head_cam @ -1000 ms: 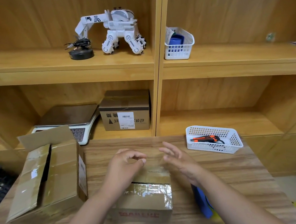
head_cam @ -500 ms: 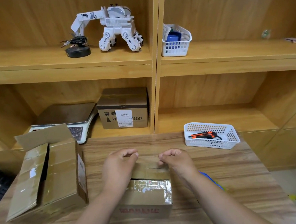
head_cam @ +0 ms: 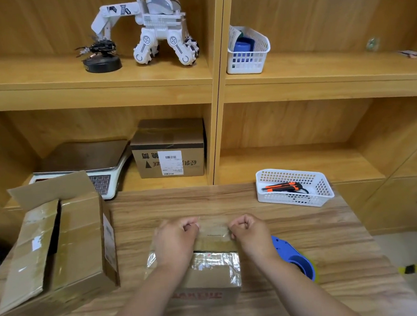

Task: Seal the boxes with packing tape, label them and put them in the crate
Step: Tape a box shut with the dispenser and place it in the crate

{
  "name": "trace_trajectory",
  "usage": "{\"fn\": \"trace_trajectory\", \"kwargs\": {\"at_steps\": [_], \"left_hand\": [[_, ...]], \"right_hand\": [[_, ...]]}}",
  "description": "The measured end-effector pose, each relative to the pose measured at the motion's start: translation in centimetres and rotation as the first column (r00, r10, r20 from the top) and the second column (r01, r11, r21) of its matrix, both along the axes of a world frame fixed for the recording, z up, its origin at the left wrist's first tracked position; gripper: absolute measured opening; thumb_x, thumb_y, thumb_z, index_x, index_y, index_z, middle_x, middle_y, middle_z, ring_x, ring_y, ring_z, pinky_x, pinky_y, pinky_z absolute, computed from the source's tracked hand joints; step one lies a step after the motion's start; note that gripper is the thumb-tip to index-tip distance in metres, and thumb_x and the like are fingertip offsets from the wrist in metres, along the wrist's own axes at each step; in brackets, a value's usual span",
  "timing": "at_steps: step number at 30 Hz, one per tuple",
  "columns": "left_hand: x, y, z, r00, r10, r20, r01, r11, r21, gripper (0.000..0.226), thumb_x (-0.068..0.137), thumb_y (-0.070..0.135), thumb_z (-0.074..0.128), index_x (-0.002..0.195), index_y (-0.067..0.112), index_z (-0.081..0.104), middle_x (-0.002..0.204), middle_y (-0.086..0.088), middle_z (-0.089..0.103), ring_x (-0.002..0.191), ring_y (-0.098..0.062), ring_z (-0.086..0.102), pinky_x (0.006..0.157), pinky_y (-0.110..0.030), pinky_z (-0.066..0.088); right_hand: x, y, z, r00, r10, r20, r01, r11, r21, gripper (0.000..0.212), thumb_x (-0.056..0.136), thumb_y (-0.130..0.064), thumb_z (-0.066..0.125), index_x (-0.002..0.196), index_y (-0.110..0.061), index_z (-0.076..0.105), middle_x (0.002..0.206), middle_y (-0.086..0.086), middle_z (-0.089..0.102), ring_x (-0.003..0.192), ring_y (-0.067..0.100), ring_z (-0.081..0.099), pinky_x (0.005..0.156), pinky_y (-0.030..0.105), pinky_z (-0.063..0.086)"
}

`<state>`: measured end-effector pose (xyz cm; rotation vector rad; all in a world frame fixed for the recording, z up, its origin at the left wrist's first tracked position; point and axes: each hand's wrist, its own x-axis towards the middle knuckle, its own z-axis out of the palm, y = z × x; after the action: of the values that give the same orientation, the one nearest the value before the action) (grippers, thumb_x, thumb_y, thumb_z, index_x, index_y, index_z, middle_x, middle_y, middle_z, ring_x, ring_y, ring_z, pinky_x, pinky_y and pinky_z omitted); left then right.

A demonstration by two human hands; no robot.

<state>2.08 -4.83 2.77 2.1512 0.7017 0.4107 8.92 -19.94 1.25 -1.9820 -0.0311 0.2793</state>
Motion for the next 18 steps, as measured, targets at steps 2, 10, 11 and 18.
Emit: {"fn": "trace_trajectory", "kwargs": {"at_steps": [2, 10, 11, 18], "left_hand": [[0.1, 0.0, -0.4, 1.000, 0.012, -0.016, -0.010, 0.995, 0.094, 0.015, 0.085, 0.032, 0.066, 0.097, 0.033, 0.074, 0.085, 0.012, 0.071, 0.095, -0.014, 0.048, 0.085, -0.030, 0.036], [0.7, 0.3, -2.3, 0.985, -0.050, -0.166, 0.089, 0.966, 0.242, 0.026, 0.088, 0.041, 0.058, 0.112, 0.039, 0.065, 0.085, 0.015, 0.069, 0.091, -0.006, 0.036, 0.078, -0.027, 0.018], [0.9, 0.3, -2.3, 0.981, -0.055, -0.184, 0.101, 0.962, 0.253, 0.027, 0.089, 0.041, 0.057, 0.114, 0.039, 0.064, 0.086, 0.016, 0.069, 0.093, -0.007, 0.036, 0.078, -0.028, 0.019], [1.8, 0.3, -2.7, 0.967, -0.035, -0.251, 0.104, 0.958, 0.266, 0.042, 0.085, 0.042, 0.057, 0.127, 0.036, 0.054, 0.082, 0.014, 0.067, 0.111, -0.007, 0.043, 0.087, -0.029, 0.022]], "right_hand": [[-0.1, 0.1, -0.5, 0.999, 0.007, 0.054, 0.001, 0.991, -0.135, 0.016, 0.082, -0.017, 0.068, 0.086, -0.026, 0.055, 0.053, -0.005, 0.059, 0.054, 0.010, 0.057, 0.063, 0.031, 0.049], [-0.7, -0.1, -1.7, 0.959, 0.062, 0.277, 0.048, 0.927, -0.373, 0.028, 0.083, -0.028, 0.067, 0.094, -0.029, 0.041, 0.058, -0.009, 0.054, 0.068, 0.009, 0.052, 0.076, 0.027, 0.026], [-0.8, 0.0, -1.9, 0.952, 0.075, 0.297, 0.052, 0.917, -0.396, 0.027, 0.083, -0.030, 0.066, 0.092, -0.029, 0.041, 0.059, -0.010, 0.054, 0.072, 0.013, 0.052, 0.073, 0.026, 0.022], [-0.8, 0.1, -2.4, 0.899, 0.127, 0.420, 0.104, 0.868, -0.485, 0.027, 0.080, -0.022, 0.067, 0.084, -0.025, 0.040, 0.051, -0.015, 0.041, 0.069, 0.010, 0.043, 0.072, 0.026, 0.020]]}}
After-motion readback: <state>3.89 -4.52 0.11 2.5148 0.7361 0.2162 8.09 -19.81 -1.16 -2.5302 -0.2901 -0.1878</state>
